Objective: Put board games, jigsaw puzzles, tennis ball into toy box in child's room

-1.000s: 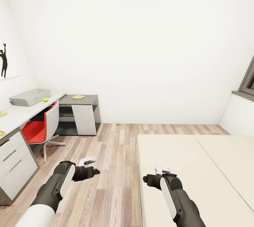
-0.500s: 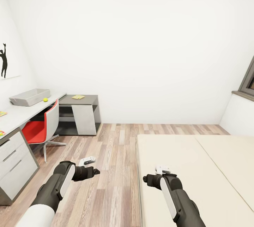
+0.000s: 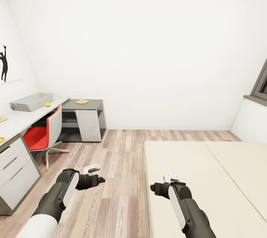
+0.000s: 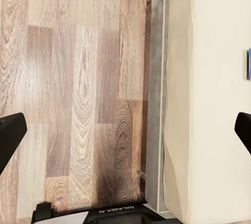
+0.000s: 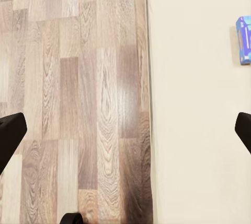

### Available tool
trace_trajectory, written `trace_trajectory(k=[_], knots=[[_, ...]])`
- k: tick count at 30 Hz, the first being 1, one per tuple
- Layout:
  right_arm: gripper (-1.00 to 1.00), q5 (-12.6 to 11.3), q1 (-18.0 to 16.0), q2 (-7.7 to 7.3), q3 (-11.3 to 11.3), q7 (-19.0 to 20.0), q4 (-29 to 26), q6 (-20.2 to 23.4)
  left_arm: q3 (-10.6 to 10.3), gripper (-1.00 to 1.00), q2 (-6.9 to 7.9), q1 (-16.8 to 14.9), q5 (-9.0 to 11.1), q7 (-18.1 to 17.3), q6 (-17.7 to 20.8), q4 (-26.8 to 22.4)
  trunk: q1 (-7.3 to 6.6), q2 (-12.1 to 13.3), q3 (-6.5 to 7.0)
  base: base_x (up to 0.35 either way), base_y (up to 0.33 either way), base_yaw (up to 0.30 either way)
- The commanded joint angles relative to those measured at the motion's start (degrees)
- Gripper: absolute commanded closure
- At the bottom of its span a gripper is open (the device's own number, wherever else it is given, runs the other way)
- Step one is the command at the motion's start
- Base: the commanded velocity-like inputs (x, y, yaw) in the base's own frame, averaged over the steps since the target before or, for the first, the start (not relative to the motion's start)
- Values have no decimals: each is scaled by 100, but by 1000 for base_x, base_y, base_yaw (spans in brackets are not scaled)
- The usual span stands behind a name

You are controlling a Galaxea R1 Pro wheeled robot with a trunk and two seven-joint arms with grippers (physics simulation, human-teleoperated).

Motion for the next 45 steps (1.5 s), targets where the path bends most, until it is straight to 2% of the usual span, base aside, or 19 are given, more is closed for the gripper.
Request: trace_trajectory(k=[1,19,45], knots=[[-100,-63,-5,4,-6,-54,-6,20,9,-100,0,-5,10,-12,29,-4,4,-14,-13,0,0,-39],[-100,-62,-5,4,-6,-55,-6,20,5,-100,0,-5,10,-12,33,-4,4,-14,45,0,-18,-94],[-100,-55,-5,4,-6,-56,-6,20,0,-100,0,-5,10,-4,33,-3,4,-14,47,0,-210,-1]])
